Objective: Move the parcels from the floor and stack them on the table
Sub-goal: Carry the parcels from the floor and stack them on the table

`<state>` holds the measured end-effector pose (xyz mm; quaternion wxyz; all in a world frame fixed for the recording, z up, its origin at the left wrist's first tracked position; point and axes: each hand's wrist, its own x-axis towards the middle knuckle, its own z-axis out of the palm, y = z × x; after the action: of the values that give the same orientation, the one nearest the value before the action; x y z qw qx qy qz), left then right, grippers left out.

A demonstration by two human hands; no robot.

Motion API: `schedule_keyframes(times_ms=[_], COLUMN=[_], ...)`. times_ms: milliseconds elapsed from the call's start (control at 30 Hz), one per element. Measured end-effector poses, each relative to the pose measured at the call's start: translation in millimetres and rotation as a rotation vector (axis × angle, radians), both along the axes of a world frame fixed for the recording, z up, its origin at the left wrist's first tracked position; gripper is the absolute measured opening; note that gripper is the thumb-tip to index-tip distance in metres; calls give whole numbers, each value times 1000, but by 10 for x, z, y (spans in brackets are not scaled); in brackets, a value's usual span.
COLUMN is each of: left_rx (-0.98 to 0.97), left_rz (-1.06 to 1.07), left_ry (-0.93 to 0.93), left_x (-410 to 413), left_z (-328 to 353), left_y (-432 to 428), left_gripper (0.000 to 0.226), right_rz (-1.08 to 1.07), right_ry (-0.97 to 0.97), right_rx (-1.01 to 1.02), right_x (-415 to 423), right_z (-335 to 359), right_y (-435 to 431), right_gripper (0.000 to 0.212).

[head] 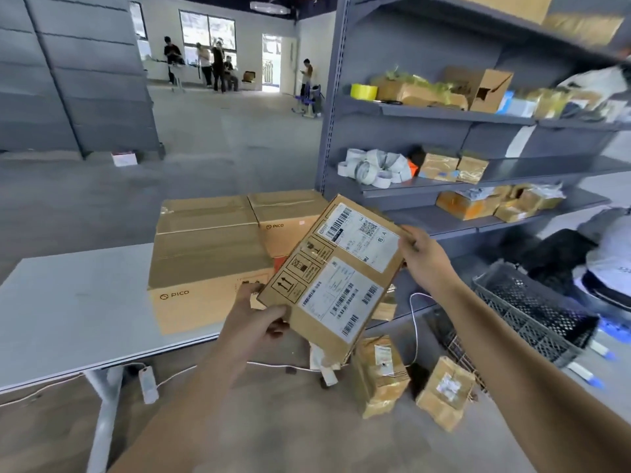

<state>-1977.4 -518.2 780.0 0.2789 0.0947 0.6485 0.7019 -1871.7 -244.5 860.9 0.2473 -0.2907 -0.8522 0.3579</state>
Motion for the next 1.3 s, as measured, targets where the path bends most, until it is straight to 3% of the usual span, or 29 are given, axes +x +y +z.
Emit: schedule_keyframes(times_ms=[233,333,633,767,833,900,1000,1133,1300], left_rx=[-103,-174,-417,-478,-516,-529,-542,-472,-455], left_rz=[-90,-133,151,223,230,224,214,182,179], left_ry=[162,256,431,418,434,435,449,496,619], left_x=[-471,-583,-888,-965,-987,-994,-1034,-1089,-1143], left_z=[286,405,410,379,358,318,252,217,129], left_y=[630,974,1991,2168,2230,2292,2353,2461,2616], left_gripper=[51,60,50,52,46,42,38,30,25], right_rz=[35,35,180,257,280,284,263,273,235], right_ry=[-89,-110,-121,-135,-165,-202,-216,-279,-448], right_rx=[7,-73,-377,-355,-380,-365,-312,-255,29], right_x=[-629,-877,-1685,-1929,-1985,-2025,-2135,-2262,-2234], right_z=[-109,-211,-456,-558,-600,-662,-722,-663,-592], right_y=[868,1290,2275,2449,2437,2427,2440,2289,2115], right_gripper=[36,35,11,3,9,20,13,39,50])
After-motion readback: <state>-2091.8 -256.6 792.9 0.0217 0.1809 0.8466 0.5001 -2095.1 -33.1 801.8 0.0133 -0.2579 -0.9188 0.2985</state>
